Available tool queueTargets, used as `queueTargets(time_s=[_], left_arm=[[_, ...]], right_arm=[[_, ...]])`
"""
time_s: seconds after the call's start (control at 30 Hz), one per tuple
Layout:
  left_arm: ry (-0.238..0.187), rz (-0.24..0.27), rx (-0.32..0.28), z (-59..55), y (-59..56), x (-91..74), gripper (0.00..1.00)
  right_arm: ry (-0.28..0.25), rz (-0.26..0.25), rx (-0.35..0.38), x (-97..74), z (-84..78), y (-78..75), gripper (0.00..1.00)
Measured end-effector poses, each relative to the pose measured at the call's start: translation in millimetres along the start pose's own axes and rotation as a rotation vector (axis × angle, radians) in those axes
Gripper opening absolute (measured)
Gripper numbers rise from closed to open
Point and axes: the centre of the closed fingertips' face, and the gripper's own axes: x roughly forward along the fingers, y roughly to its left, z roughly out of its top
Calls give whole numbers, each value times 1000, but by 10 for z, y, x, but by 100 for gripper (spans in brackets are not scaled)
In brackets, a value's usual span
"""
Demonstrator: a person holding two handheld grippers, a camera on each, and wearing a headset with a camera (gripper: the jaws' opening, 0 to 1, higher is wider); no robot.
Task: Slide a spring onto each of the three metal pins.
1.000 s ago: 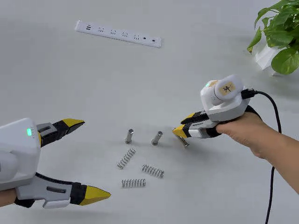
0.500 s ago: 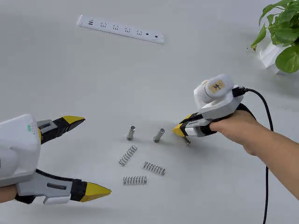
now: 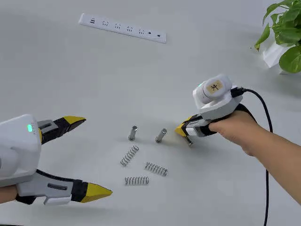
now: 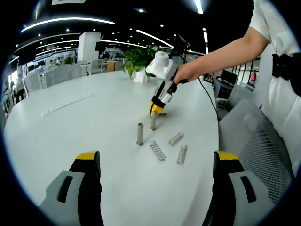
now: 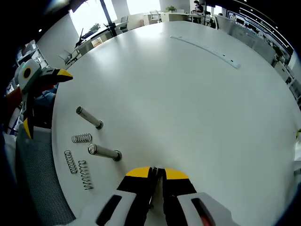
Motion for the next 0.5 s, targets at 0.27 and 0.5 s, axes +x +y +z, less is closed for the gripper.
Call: queueTargets(time_s=[0.27, 0.5], left_arm=[[1, -1, 2, 4, -9, 5, 99], [1, -2, 4, 5, -16, 1, 99]], right_arm=[[6, -3, 12, 2, -14, 12, 5], [5, -7, 7, -4, -31, 28, 5]])
